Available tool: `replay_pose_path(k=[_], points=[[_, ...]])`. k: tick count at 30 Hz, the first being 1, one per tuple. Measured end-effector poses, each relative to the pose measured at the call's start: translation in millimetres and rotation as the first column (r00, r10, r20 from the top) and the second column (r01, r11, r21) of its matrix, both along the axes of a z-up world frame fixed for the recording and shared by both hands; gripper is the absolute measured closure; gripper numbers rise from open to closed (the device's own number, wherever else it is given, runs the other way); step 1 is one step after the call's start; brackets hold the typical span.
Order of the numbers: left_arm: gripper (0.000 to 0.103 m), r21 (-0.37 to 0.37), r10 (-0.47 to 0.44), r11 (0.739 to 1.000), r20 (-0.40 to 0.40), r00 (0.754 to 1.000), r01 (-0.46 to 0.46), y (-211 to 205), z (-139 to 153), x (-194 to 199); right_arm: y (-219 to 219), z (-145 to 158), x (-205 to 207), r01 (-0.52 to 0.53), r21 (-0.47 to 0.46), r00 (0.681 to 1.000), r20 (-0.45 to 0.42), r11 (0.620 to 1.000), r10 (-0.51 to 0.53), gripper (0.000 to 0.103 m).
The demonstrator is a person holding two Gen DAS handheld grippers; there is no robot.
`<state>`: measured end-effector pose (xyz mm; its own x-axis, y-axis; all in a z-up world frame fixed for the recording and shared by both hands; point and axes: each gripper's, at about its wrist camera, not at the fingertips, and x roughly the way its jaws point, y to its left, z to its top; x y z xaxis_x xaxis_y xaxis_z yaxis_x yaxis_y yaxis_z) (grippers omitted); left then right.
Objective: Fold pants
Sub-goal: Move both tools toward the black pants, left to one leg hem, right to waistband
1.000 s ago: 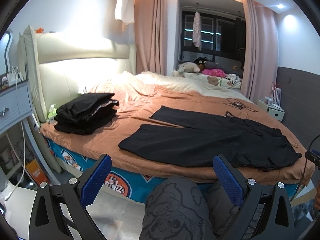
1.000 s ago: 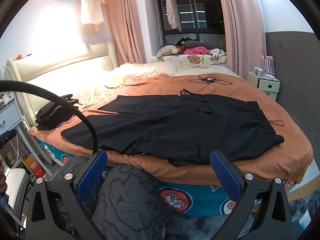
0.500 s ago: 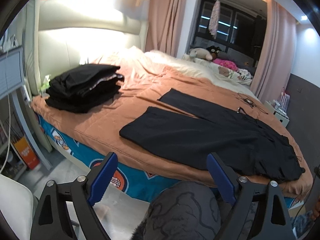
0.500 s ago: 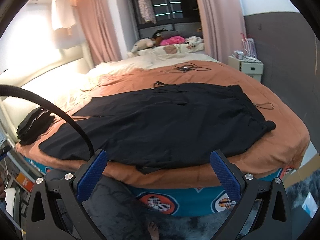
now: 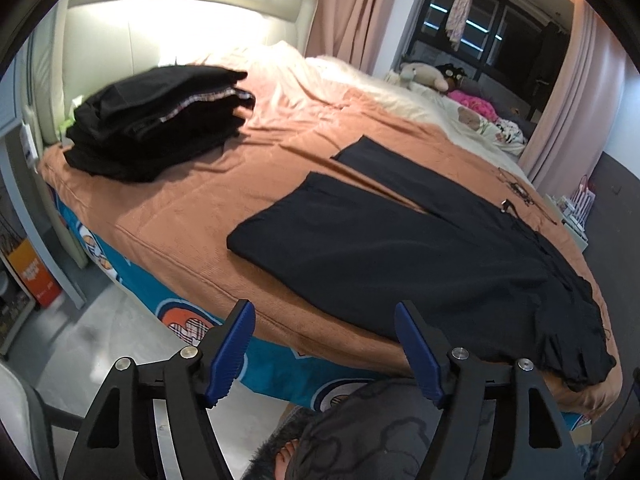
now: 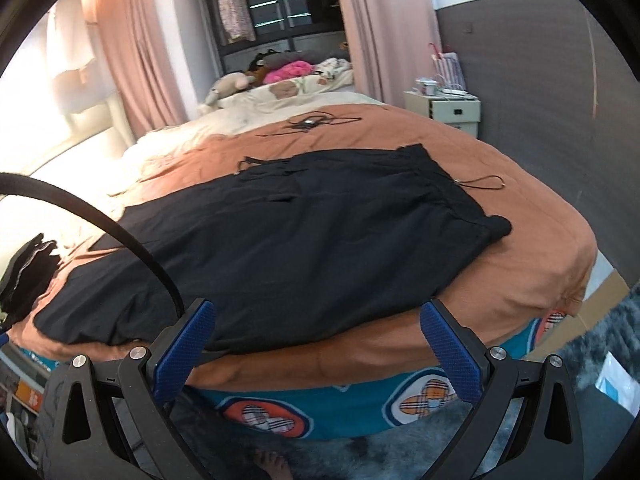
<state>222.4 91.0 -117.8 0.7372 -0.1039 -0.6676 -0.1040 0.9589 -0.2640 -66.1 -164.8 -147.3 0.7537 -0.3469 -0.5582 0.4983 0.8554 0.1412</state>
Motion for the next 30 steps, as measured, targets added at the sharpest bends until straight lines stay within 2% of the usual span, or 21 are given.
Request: replay_pose_path(k=[5,9,14,18,21,24,29,30], points=[[0.033,-0.037,0.004,0.999,-0.054,0.999,-0.006,3,-20,22,-8,0,3,0.06,0.014,0.998,-0.011,0.998,-0.06,0.0],[0.04,-0.074,0.006,0.997,-0.105,0.994,-0.014,4,-38,36,-18,-2,7,0.112,0.064,0.994,-0.006,0.992,-0.112,0.001],[0.043,-0.117,0.025,0.992,-0.146,0.989,-0.043,8,-55,50,-37,-12,18,0.159,0.155,0.987,-0.002,0.975,-0.161,0.015],[0.045,-0.15,0.038,0.987,-0.172,0.984,-0.064,11,-64,57,-53,-18,29,0.183,0.21,0.983,-0.007,0.96,-0.186,0.017],[0.049,-0.17,0.044,0.983,-0.18,0.983,-0.075,13,-69,65,-63,-21,39,0.197,0.25,0.979,-0.006,0.948,-0.202,0.018],[0.049,-0.184,0.055,0.979,-0.176,0.983,-0.088,16,-71,72,-77,-25,50,0.199,0.292,0.979,-0.012,0.936,-0.204,0.024],[0.049,-0.233,0.071,0.966,-0.161,0.984,-0.108,28,-70,85,-102,-28,69,0.216,0.354,0.974,-0.017,0.91,-0.225,0.025],[0.05,-0.238,0.073,0.965,-0.159,0.985,-0.11,29,-70,87,-108,-30,62,0.218,0.359,0.974,-0.014,0.908,-0.228,0.025]])
